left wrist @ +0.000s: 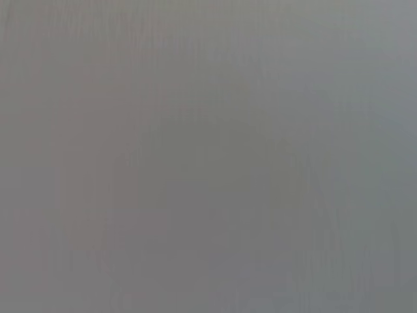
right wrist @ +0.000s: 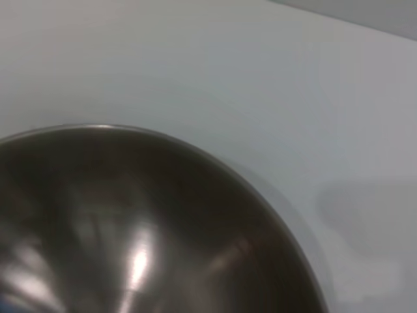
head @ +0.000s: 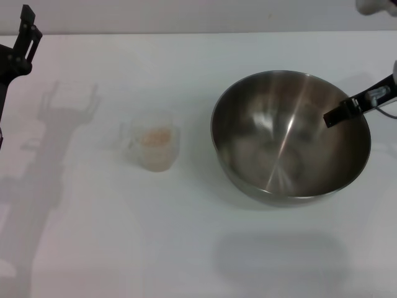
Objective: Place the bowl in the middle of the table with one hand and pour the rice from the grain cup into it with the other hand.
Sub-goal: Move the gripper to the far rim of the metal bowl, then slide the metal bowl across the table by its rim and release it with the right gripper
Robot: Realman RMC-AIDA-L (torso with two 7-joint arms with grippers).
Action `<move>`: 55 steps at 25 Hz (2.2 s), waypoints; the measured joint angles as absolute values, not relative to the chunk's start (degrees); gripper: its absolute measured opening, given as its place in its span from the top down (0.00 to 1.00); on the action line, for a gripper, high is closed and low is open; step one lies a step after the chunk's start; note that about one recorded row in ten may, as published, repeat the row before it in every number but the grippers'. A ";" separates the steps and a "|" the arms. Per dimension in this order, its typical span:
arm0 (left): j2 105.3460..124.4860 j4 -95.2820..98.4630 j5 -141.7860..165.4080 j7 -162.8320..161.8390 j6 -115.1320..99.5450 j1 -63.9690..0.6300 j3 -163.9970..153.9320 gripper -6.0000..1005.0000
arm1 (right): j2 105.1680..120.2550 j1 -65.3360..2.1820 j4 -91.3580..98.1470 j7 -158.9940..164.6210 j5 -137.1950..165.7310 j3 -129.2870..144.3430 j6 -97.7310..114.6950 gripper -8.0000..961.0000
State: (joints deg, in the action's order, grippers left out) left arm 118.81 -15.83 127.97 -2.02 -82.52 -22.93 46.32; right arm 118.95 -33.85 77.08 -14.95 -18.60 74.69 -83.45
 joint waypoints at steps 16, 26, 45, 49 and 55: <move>118.85 -16.17 128.06 -2.02 -84.19 -23.25 45.78 0.20 | 118.97 -33.30 74.03 -20.67 -23.22 72.85 -80.63 0.52; 118.97 -16.26 128.05 -2.16 -85.02 -22.83 45.79 0.21 | 118.92 -32.95 75.51 -21.85 -24.62 69.91 -80.24 0.95; 119.00 -16.34 128.05 -2.19 -86.03 -22.61 45.08 0.21 | 119.00 -31.81 76.85 -24.48 -32.66 71.25 -76.54 0.99; 119.00 -16.35 128.05 -2.18 -86.47 -22.36 45.08 0.22 | 119.00 -32.29 74.69 -25.34 -34.45 71.47 -75.86 0.99; 119.00 -16.35 128.05 -2.06 -86.74 -22.16 45.08 0.22 | 119.00 -33.38 71.62 -25.47 -34.75 72.75 -74.28 0.99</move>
